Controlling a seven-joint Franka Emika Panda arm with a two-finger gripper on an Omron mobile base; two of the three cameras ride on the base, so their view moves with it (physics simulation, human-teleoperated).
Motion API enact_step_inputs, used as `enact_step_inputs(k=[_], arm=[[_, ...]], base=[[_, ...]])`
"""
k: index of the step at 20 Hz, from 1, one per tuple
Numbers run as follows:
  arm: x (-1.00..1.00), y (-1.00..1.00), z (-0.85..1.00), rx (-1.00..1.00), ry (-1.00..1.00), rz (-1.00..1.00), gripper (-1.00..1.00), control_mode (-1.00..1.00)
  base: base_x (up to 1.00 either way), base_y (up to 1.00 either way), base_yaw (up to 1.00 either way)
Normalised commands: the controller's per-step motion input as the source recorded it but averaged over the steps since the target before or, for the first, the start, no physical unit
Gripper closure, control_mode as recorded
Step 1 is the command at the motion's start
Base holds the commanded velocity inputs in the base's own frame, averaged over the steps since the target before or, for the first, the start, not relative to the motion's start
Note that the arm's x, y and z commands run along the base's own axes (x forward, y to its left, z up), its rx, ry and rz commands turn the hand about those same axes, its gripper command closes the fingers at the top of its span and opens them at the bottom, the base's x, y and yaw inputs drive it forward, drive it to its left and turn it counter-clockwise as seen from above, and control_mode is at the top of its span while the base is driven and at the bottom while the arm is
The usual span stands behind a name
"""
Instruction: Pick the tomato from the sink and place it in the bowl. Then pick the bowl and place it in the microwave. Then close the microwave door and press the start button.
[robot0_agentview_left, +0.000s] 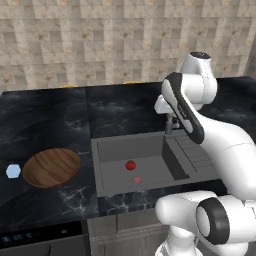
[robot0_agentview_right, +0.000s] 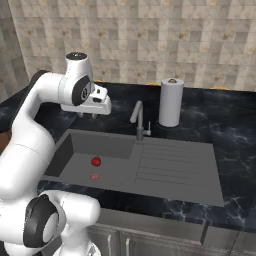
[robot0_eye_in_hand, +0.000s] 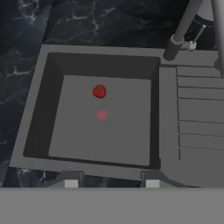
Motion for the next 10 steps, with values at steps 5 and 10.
enact_step_inputs(k=[5, 10], arm=[[-0.38, 0.06, -0.02, 0.0, 0.0, 0.04, -1.0, -1.0], [-0.48, 0.18, -0.68, 0.0, 0.06, 0.09, -1.0, -1.0]], base=[[0.0, 0.0, 0.0], [0.0, 0.0, 0.0]])
